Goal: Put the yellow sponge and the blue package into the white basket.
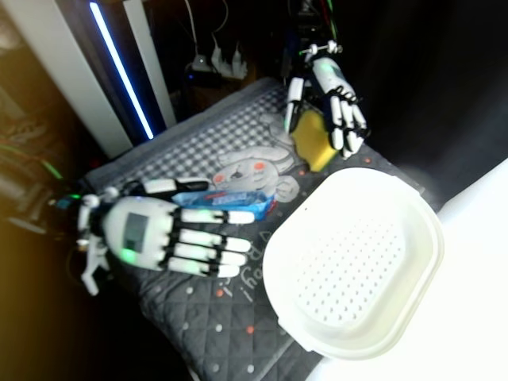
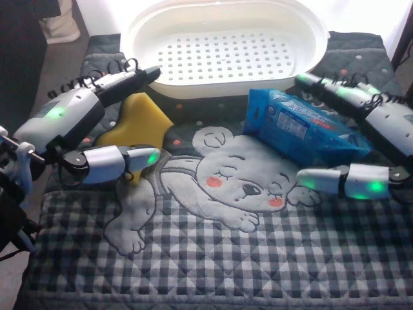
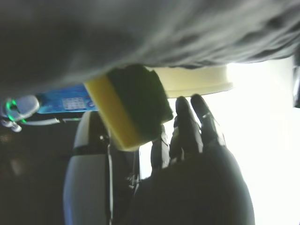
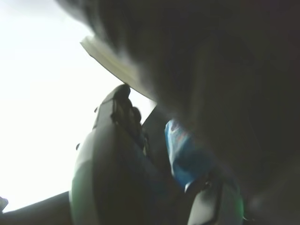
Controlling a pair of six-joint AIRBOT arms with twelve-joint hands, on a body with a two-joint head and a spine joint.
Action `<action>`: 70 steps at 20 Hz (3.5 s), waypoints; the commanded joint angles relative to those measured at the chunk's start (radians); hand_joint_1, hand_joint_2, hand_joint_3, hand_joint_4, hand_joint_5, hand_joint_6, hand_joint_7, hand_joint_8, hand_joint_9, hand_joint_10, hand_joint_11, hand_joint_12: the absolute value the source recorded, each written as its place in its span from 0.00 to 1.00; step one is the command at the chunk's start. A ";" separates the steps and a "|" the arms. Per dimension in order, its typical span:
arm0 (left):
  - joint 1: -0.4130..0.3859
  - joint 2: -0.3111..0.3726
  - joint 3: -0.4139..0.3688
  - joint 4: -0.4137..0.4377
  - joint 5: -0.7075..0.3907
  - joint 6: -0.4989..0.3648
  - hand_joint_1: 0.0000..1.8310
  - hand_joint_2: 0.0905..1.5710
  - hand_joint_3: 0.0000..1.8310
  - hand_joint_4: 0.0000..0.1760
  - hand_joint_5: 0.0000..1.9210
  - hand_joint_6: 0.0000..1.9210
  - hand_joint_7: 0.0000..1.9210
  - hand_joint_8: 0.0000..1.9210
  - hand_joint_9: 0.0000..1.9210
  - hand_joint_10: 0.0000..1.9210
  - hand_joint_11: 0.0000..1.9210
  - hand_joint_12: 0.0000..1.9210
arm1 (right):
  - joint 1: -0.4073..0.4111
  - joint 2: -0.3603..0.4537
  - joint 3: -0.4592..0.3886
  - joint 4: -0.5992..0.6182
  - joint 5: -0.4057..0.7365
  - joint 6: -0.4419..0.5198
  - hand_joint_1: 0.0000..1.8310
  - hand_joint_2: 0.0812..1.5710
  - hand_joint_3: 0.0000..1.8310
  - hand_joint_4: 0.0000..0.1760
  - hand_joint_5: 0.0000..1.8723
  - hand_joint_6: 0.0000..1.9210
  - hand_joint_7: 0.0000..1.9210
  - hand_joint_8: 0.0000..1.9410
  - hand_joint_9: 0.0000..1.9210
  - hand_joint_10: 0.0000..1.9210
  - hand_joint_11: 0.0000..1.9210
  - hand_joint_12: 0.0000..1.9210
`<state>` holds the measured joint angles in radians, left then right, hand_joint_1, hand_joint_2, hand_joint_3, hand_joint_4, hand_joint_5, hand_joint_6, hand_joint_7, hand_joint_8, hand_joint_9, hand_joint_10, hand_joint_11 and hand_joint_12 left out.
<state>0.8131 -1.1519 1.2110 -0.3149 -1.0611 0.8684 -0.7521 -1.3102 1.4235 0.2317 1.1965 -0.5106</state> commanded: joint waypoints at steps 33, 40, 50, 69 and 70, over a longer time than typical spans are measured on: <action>-0.523 -0.055 0.220 0.307 0.087 -0.083 0.76 0.64 0.00 0.00 0.56 0.44 0.65 0.23 0.56 0.48 0.42 0.55 | 0.345 -0.040 0.216 -0.167 0.041 0.082 0.70 0.63 0.00 0.00 0.59 0.38 0.72 0.20 0.75 0.19 0.62 0.61; -0.693 -0.249 0.484 0.348 0.388 -0.093 0.69 0.66 0.00 0.00 0.55 0.40 0.59 0.45 0.55 0.32 0.40 0.62 | 0.555 -0.199 0.488 -0.284 -0.276 0.078 0.76 0.64 0.00 0.00 0.54 0.54 0.69 0.06 0.64 0.39 0.65 0.46; -0.681 -0.323 0.603 0.397 0.488 -0.190 0.60 0.67 0.00 0.25 0.19 0.01 0.16 0.02 0.19 0.02 0.13 0.24 | 0.607 -0.258 0.548 -0.394 -0.412 0.124 0.50 0.60 0.00 0.80 0.18 0.03 0.26 0.03 0.29 0.05 0.16 0.49; -0.014 0.217 -0.099 0.221 -0.417 -0.168 0.35 0.55 0.00 1.00 0.00 0.00 0.00 0.00 0.00 0.00 0.01 0.00 | 0.057 0.190 -0.056 -0.139 0.357 0.124 0.37 0.59 0.01 1.00 0.04 0.00 0.05 0.01 0.01 0.01 0.00 0.00; 0.033 0.225 -0.121 0.203 -0.452 -0.168 0.30 0.56 0.00 1.00 0.00 0.00 0.00 0.00 0.00 0.00 0.01 0.00 | 0.033 0.201 -0.078 -0.133 0.382 0.124 0.36 0.60 0.01 1.00 0.05 0.00 0.05 0.01 0.02 0.01 0.00 0.00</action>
<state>0.8761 -0.9360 1.0775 -0.1184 -1.3594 0.7067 -0.7399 -1.1206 1.3331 0.0780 1.4139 -0.3923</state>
